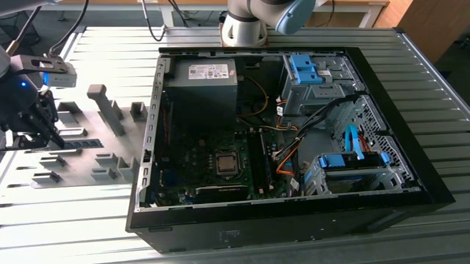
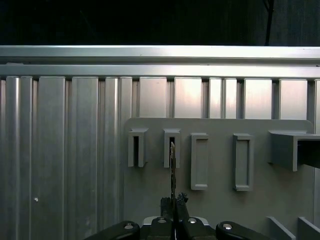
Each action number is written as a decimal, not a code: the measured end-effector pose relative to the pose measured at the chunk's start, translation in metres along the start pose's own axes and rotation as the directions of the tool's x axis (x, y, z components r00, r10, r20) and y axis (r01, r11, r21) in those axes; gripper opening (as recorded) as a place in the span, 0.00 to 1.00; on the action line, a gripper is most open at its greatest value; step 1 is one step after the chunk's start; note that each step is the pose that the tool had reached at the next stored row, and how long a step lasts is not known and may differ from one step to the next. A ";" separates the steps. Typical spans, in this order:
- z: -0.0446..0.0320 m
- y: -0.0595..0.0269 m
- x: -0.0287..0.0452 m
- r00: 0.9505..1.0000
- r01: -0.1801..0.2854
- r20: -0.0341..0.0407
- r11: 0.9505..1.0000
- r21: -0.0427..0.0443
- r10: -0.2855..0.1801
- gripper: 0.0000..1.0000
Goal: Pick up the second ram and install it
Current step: 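Pick up the second ram and move it above second insertion slot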
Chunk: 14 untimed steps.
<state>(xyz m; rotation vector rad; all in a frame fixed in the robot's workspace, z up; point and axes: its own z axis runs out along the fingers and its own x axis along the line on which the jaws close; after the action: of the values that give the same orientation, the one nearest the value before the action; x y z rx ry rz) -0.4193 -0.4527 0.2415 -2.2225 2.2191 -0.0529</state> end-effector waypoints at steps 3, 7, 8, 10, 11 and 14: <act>-0.0007 0.0000 0.0000 1.000 0.000 0.000 1.000 0.000 0.000 0.14; -0.0015 0.0000 0.0000 1.000 0.000 0.000 1.000 0.000 0.000 0.14; -0.0018 0.0000 0.0000 1.000 0.000 0.000 1.000 0.000 0.000 0.14; -0.0022 -0.0001 0.0000 1.000 0.000 0.000 1.000 0.000 0.000 0.14; -0.0025 -0.0001 0.0000 1.000 0.000 0.000 1.000 0.000 0.000 0.14; -0.0035 -0.0001 0.0001 1.000 0.000 0.000 1.000 0.000 0.000 0.14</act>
<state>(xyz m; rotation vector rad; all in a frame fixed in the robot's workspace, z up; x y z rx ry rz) -0.4193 -0.4527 0.2450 -2.2225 2.2192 -0.0529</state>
